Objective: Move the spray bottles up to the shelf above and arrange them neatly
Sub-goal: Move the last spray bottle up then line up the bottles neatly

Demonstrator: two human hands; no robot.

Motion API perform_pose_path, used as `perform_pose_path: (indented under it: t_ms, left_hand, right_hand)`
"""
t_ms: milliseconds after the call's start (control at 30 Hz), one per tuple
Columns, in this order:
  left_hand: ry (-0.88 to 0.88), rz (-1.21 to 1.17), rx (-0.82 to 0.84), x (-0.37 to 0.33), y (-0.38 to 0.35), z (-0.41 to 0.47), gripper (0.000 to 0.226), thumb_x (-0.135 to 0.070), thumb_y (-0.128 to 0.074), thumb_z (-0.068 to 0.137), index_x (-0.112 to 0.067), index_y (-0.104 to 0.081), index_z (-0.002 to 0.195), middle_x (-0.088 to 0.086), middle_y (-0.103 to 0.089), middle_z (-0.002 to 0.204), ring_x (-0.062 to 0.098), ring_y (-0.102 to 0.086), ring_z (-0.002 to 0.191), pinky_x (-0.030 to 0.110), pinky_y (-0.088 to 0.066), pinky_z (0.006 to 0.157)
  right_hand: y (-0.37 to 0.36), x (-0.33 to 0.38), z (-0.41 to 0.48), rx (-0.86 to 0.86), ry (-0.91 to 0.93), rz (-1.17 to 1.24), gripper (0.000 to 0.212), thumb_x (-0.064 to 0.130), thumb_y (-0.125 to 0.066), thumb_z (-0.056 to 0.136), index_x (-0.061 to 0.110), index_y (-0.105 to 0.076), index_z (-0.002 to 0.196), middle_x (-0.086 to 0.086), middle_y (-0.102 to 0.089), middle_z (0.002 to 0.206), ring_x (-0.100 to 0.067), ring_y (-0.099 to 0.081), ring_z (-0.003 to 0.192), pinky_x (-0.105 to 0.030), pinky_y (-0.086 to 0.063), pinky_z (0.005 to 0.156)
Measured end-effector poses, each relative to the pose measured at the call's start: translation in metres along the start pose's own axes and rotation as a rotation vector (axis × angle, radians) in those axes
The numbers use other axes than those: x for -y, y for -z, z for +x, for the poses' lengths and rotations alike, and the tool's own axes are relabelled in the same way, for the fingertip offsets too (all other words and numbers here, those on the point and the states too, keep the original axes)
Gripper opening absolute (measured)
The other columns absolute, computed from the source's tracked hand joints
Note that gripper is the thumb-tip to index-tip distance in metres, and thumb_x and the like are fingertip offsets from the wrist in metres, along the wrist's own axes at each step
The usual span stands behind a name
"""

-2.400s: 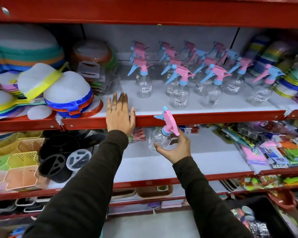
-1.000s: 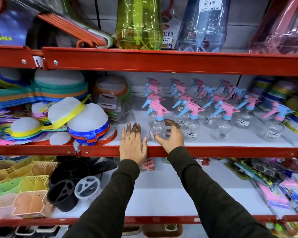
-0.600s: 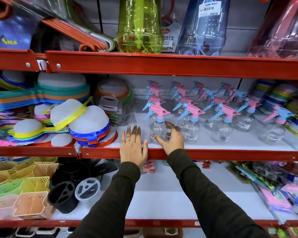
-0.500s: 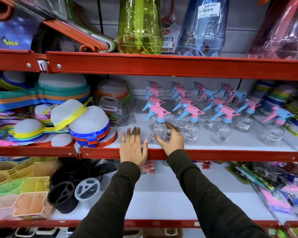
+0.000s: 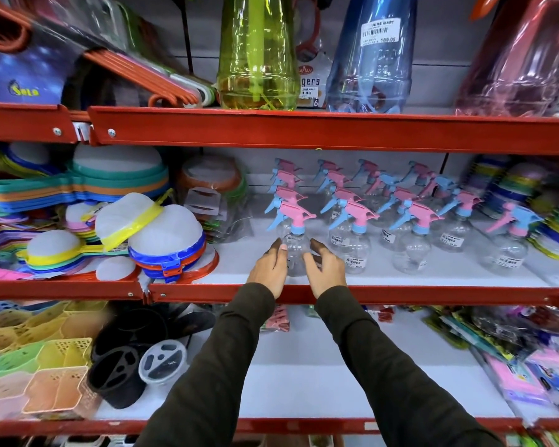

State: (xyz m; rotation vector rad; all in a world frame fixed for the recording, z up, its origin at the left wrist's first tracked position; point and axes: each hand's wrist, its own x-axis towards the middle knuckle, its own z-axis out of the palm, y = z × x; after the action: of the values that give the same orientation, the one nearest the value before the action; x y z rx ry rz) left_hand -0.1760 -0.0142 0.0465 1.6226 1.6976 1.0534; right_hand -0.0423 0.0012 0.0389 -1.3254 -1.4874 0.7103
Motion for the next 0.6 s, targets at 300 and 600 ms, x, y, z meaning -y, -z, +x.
perform_pose_path:
  t_ms: [300, 600]
  left_hand:
    - [0.002, 0.022, 0.035, 0.0063, -0.0053, 0.0048, 0.062, -0.053, -0.021, 0.103, -0.017, -0.036, 0.152, 0.013, -0.043, 0.155, 0.030, -0.045, 0.138, 0.036, -0.031, 0.114]
    - [-0.016, 0.053, 0.029, 0.0048, -0.0066, 0.0034, 0.061, -0.052, -0.022, 0.104, -0.019, -0.030, 0.155, 0.012, -0.037, 0.159, 0.029, -0.040, 0.142, 0.037, -0.030, 0.115]
  right_hand:
    - [0.0008, 0.0011, -0.0033, 0.044, -0.005, -0.087, 0.059, 0.036, -0.056, 0.088, 0.015, -0.048, 0.143, -0.011, -0.059, 0.138, -0.024, -0.059, 0.122, -0.040, -0.048, 0.106]
    - [0.0042, 0.0057, -0.0027, 0.090, -0.035, -0.119, 0.063, 0.037, -0.059, 0.088, 0.017, -0.043, 0.146, -0.012, -0.054, 0.142, -0.026, -0.056, 0.126, -0.043, -0.046, 0.108]
